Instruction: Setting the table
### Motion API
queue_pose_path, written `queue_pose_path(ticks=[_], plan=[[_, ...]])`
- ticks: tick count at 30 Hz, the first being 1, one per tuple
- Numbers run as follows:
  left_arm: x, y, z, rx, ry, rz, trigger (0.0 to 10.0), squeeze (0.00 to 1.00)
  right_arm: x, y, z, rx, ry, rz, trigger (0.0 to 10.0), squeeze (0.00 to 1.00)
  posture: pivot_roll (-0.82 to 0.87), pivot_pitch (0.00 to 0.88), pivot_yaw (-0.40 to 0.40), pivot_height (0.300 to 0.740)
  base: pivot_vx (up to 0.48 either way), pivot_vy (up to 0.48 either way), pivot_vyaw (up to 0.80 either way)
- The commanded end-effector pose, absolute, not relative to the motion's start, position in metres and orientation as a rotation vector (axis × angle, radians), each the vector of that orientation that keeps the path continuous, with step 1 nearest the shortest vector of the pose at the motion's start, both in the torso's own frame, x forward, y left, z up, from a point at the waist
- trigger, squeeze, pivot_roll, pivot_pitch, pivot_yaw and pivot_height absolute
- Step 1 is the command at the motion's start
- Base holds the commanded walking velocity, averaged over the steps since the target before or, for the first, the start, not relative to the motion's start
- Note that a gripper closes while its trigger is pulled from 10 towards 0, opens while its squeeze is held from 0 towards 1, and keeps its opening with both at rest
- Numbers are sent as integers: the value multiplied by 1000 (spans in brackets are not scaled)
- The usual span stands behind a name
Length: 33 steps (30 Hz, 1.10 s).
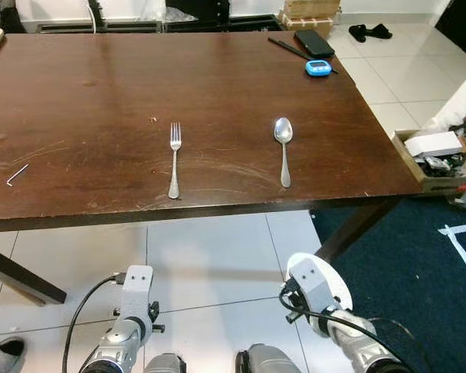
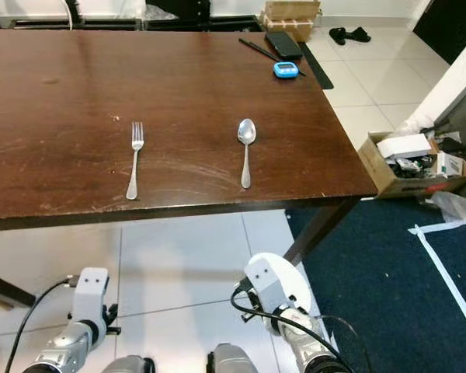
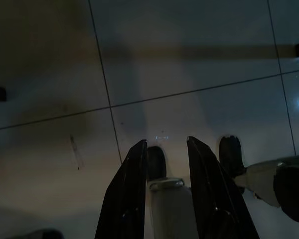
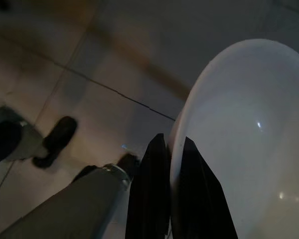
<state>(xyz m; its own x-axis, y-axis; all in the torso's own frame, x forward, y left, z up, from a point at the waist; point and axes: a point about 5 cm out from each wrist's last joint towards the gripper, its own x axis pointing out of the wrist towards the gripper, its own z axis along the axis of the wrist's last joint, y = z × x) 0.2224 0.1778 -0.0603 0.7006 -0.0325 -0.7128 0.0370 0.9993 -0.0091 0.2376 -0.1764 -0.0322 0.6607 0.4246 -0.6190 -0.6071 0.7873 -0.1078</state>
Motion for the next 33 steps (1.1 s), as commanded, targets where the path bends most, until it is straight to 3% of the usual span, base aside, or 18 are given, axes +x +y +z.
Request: queue_pose_path(ticks=[1, 2, 5, 7, 11, 15, 19, 20, 24, 30, 33], plan=[[215, 179, -65, 2, 820, -35, 10000, 0, 235, -175, -32, -342, 624, 663, 10000, 0, 33, 66, 4, 740, 0, 0, 0], [212, 180, -66, 21, 829, -50, 10000, 0, 231, -176, -28, -389, 647, 791, 10000, 0, 33, 66, 5, 740, 0, 0, 0], [211, 180, -67, 27, 831, -56, 10000, 0, 229, -177, -27, -402, 657, 833, 10000, 0, 33, 66, 5, 740, 0, 0, 0], [208, 180, -69, 40, 841, -68, 10000, 0, 222, -179, -21, -417, 688, 956, 10000, 0, 34, 66, 5, 740, 0, 0, 0], [203, 180, -71, 48, 849, -77, 10000, 0, 207, -178, 10, -349, 720, 1192, 10000, 0, 30, 68, -1, 740, 0, 0, 0], [201, 180, -72, 46, 855, -78, 10000, 0, 203, -174, 32, -299, 697, 1286, 10000, 0, 28, 66, -4, 740, 0, 0, 0], [199, 179, -74, 36, 861, -79, 10000, 0, 204, -159, 87, -137, 567, 1430, 10000, 0, 21, 63, -6, 740, 0, 0, 0], [199, 178, -74, 32, 863, -82, 10000, 0, 207, -151, 122, -46, 448, 1502, 10000, 0, 18, 63, -6, 740, 0, 0, 0], [199, 176, -74, 29, 866, -90, 10000, 0, 213, -144, 161, 65, 303, 1560, 10000, 0, 14, 63, -2, 740, 0, 0, 0], [200, 175, -73, 28, 864, -98, 10000, 0, 222, -135, 213, 196, 57, 1607, 10000, 0, 18, 67, -3, 740, 0, 0, 0], [200, 175, -73, 27, 861, -97, 10000, 0, 233, -129, 237, 214, -106, 1537, 10000, 0, 22, 68, -5, 740, 0, 0, 0]])
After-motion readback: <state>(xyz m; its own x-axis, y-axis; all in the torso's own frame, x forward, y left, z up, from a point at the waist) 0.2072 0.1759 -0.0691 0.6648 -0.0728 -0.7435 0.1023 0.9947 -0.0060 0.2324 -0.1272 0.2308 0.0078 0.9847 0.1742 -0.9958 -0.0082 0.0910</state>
